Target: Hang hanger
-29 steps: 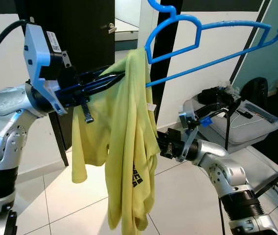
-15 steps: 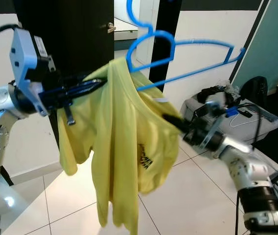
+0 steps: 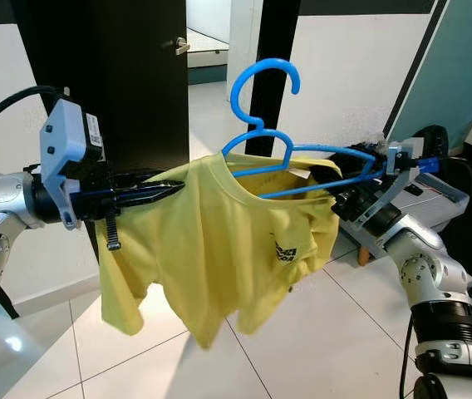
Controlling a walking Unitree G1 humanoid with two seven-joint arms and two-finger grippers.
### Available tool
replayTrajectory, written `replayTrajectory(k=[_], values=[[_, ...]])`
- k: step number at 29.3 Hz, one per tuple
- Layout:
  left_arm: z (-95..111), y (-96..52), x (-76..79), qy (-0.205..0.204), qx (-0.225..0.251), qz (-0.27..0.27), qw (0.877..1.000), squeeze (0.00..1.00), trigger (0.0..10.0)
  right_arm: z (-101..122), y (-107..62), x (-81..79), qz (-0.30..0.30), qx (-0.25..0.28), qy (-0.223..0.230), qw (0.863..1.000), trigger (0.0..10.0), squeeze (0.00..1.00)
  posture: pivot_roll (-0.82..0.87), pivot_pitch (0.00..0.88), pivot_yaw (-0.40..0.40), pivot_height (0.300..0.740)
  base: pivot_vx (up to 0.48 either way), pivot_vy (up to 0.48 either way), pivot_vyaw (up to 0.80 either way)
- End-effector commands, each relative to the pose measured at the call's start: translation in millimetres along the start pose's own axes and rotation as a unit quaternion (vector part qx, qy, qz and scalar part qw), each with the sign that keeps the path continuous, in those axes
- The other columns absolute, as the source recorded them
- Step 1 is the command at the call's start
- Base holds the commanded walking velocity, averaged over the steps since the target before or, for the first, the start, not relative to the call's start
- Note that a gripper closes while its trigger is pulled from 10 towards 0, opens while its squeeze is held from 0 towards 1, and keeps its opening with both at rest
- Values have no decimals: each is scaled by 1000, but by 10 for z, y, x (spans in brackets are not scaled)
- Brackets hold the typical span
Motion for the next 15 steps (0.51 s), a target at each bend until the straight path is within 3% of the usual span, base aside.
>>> replayTrajectory(k=[1, 6, 8, 11, 15], values=[[22, -55, -82, 29, -21, 19, 999, 0, 10000, 27, -14, 50, -15, 9, 14, 1000, 510, 0, 41, 0, -42, 740, 0, 0, 0], [-57, -152, -200, 74, -74, 62, 993, 0, 10000, 52, -36, 81, -26, 14, 21, 999, 824, 0, 43, 0, -43, 740, 0, 0, 0], [-57, -152, -200, 74, -74, 62, 993, 0, 10000, 52, -36, 81, -26, 14, 21, 999, 824, 0, 43, 0, -43, 740, 0, 0, 0], [-57, -284, -276, 75, -80, 90, 990, 0, 10000, 70, -71, 124, -39, 15, 22, 999, 706, 0, 41, 0, -42, 740, 0, 0, 0], [4, -372, -272, 64, -73, 83, 992, 0, 10000, 98, -94, 144, -44, 18, 22, 999, 706, 0, 41, 0, -44, 740, 0, 0, 0]])
Point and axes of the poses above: a point about 5 cm out from each wrist's last joint towards the gripper, its own y axis pointing out of the wrist towards the gripper, its own z axis along the axis of the wrist's last joint, x = y × z, the point moved 1 cm from there along y, pointing out of the wrist towards the gripper, and after that the axes turned 6 degrees about y, right-handed, at the moved point
